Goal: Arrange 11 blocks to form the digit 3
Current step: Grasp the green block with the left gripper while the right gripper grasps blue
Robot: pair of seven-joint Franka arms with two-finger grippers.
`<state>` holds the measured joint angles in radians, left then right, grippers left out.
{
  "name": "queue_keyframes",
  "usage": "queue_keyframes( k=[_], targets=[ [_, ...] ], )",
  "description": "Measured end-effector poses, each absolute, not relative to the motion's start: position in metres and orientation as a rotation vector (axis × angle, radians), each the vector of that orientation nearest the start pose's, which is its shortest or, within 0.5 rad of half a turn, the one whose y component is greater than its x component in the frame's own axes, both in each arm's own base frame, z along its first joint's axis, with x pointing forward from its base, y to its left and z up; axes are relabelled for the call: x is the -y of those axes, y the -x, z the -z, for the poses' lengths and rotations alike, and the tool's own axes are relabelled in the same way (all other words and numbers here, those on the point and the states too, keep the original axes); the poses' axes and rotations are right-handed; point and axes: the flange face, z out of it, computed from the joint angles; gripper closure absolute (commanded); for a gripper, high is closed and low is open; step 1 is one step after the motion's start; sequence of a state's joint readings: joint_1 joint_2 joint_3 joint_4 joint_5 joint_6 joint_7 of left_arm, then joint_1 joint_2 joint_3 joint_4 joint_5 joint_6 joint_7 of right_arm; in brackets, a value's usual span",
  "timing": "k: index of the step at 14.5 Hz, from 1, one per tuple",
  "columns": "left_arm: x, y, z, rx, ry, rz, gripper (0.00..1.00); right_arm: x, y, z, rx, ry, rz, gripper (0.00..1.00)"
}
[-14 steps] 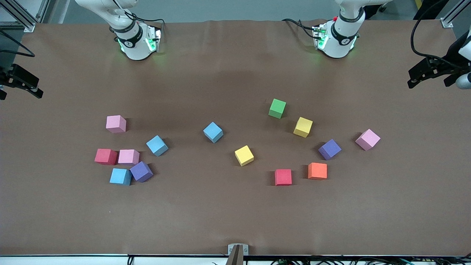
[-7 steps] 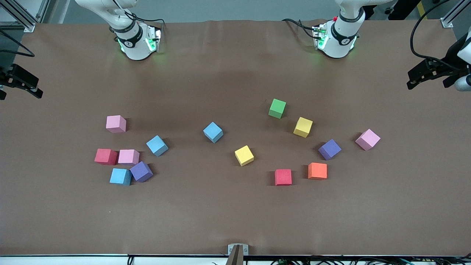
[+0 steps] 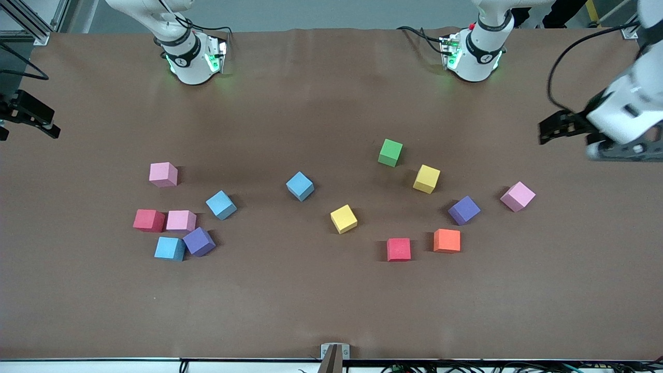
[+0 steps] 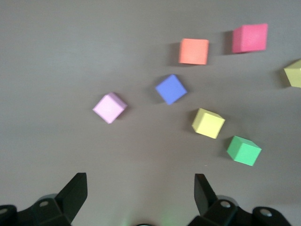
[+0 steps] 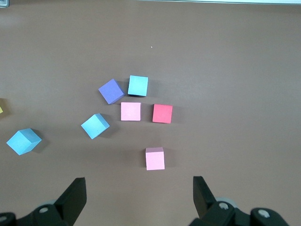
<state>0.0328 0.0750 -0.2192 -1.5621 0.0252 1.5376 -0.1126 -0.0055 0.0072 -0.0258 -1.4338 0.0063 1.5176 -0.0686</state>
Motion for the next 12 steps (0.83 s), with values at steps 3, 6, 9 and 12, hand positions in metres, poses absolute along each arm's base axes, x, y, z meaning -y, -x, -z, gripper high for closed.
queue_keyframes(
  k=[3, 6, 9, 12],
  targets=[
    [0.16, -0.555, -0.537, -0.127, 3.109, -0.172, 0.0, 0.006, -0.551, -0.679, 0.088, 3.132, 0.119, 0.0],
    [0.201, -0.541, -0.496, -0.139, 3.104, -0.191, 0.0, -0.034, -0.561, -0.666, 0.196, 3.12, 0.11, 0.0],
    [0.237, -0.521, -0.444, -0.116, 3.107, -0.192, 0.0, -0.08, -0.58, -0.635, 0.306, 3.111, 0.08, 0.0],
    [0.282, -0.484, -0.399, 0.037, 3.104, -0.184, 0.0, -0.124, -0.593, -0.599, 0.418, 3.101, 0.014, 0.0]
  ],
)
